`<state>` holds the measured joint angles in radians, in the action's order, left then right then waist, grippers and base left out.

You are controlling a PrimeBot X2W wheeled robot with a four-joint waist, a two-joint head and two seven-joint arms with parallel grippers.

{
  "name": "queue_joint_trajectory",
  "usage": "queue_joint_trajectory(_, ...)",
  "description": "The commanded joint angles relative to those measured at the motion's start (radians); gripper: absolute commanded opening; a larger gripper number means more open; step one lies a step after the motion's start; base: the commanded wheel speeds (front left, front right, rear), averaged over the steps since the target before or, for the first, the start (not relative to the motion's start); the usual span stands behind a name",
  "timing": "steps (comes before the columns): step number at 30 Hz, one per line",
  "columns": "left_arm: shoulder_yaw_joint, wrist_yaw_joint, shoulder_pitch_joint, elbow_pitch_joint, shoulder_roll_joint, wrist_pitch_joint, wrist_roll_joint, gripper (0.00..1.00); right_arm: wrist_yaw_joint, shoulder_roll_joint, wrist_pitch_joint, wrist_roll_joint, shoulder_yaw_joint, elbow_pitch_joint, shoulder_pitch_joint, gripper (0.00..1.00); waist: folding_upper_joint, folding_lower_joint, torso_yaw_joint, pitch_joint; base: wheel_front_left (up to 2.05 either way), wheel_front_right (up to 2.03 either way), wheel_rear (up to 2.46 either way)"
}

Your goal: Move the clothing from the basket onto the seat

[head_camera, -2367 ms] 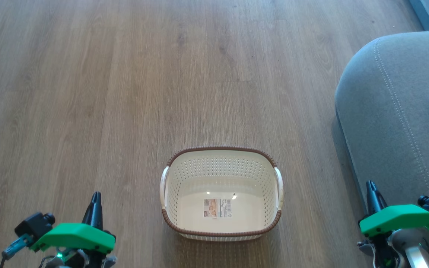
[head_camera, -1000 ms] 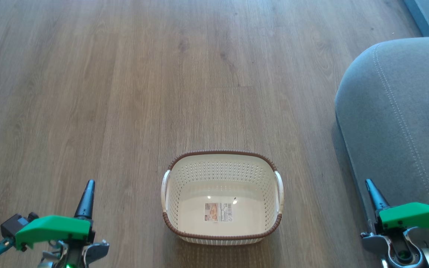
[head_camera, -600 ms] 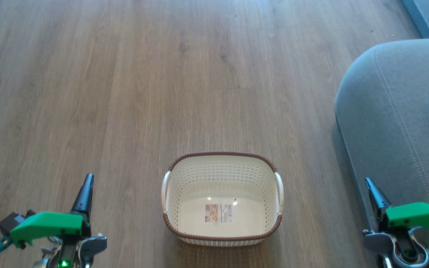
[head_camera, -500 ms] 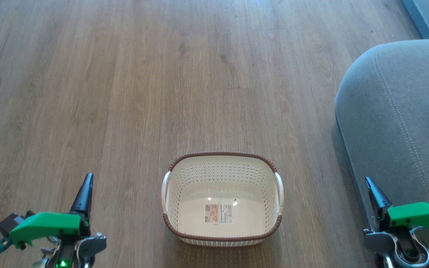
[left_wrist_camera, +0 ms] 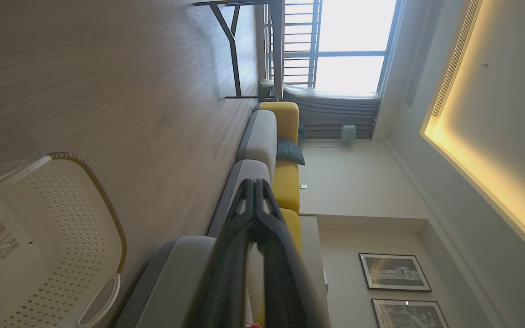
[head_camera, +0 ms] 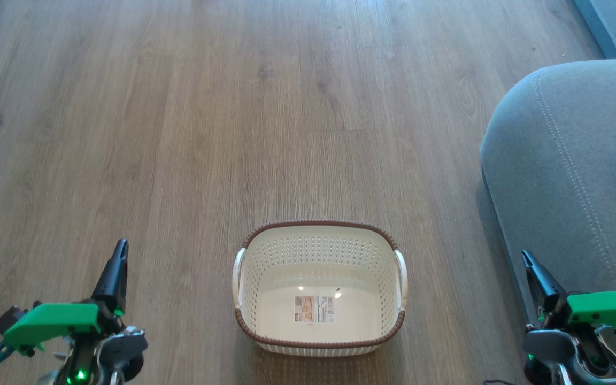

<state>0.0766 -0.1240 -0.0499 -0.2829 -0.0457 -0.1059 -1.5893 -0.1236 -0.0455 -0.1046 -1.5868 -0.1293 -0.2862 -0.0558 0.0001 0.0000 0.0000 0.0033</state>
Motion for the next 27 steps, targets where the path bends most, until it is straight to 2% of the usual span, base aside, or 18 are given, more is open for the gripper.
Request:
queue_joint_trajectory(1, 0.037, -0.007, -0.058, 0.037, -0.004, -0.007, -0.019, 0.00, -0.007, -0.005, -0.009, -0.021, 0.015, 0.041, -0.052, 0.00, -0.0001, 0.0000, 0.000, 0.000, 0.00, 0.00, 0.00)
queue_joint_trajectory(27, 0.037, -0.007, -0.058, 0.038, -0.004, -0.007, -0.019, 0.00, -0.007, -0.005, -0.009, -0.021, 0.015, 0.041, -0.052, 0.00, -0.0001, 0.0000, 0.000, 0.000, 0.00, 0.00, 0.00)
